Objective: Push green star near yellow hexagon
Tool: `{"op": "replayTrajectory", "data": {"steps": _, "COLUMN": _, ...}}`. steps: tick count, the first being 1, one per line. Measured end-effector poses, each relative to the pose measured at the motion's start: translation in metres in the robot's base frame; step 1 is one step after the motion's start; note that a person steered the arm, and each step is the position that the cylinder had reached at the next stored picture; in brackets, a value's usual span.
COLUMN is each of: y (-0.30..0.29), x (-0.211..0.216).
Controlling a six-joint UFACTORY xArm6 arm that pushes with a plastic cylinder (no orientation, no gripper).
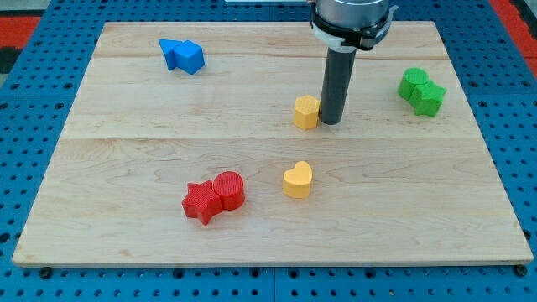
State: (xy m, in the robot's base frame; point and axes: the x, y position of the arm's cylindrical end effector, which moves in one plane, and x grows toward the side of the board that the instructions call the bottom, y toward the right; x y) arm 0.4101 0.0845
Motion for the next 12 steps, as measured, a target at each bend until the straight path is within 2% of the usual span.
{"op": "replayTrajectory", "data": {"steps": 3, "y": 0.094, "x": 0.035}}
{"op": "replayTrajectory", "data": {"steps": 6, "y": 0.174, "x": 0.010}}
{"op": "replayTrajectory", "data": {"steps": 8, "y": 0.189, "x": -0.029}}
{"op": "replayTrajectory", "data": {"steps": 10, "y": 0.178, "x": -0.056}}
{"op": "replayTrajectory", "data": {"steps": 12, "y": 0.175, "x": -0.029}}
